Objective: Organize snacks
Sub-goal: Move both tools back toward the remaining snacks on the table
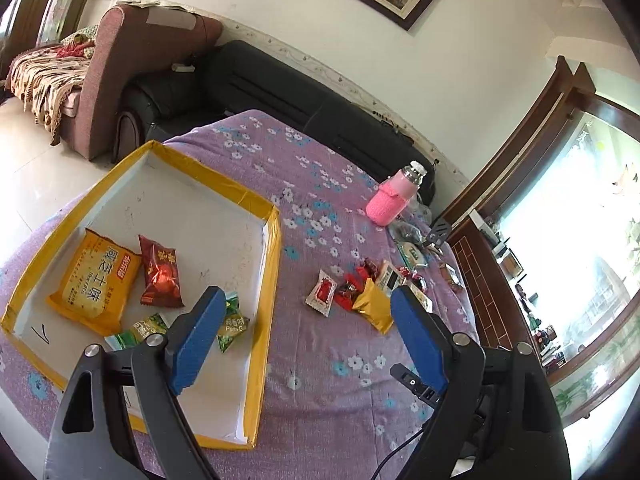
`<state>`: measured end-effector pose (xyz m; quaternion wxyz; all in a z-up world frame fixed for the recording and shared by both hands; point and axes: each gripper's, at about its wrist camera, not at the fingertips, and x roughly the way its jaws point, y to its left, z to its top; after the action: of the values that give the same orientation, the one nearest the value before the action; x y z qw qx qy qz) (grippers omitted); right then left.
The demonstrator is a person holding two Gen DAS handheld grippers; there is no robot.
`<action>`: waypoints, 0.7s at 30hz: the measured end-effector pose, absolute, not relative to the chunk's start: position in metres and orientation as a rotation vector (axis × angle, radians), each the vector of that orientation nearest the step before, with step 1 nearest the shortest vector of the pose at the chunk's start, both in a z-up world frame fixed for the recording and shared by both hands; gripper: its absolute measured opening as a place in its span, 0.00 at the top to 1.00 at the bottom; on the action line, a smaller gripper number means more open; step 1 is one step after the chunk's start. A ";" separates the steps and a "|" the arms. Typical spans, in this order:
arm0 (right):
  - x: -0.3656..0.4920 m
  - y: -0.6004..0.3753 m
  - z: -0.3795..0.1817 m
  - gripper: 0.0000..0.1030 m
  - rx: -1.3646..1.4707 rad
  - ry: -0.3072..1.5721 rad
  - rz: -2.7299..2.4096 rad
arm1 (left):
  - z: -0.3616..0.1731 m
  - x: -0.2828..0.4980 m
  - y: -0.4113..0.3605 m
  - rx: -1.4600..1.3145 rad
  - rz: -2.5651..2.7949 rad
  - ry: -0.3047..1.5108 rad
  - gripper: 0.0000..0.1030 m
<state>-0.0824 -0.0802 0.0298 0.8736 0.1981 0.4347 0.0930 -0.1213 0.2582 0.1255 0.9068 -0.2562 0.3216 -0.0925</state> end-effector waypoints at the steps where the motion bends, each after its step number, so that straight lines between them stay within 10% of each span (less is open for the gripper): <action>1: -0.083 -0.081 0.029 0.34 0.416 0.909 0.193 | 0.125 -0.121 0.257 -0.527 -0.187 0.665 0.18; 21: -0.085 -0.109 0.013 0.33 0.482 0.922 0.172 | 0.119 -0.117 0.215 -0.414 -0.214 0.700 0.18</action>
<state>-0.0854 -0.1087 0.0132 0.8642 0.2299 0.4400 0.0820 -0.1168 0.2150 0.1189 0.9129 -0.2010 0.3398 -0.1036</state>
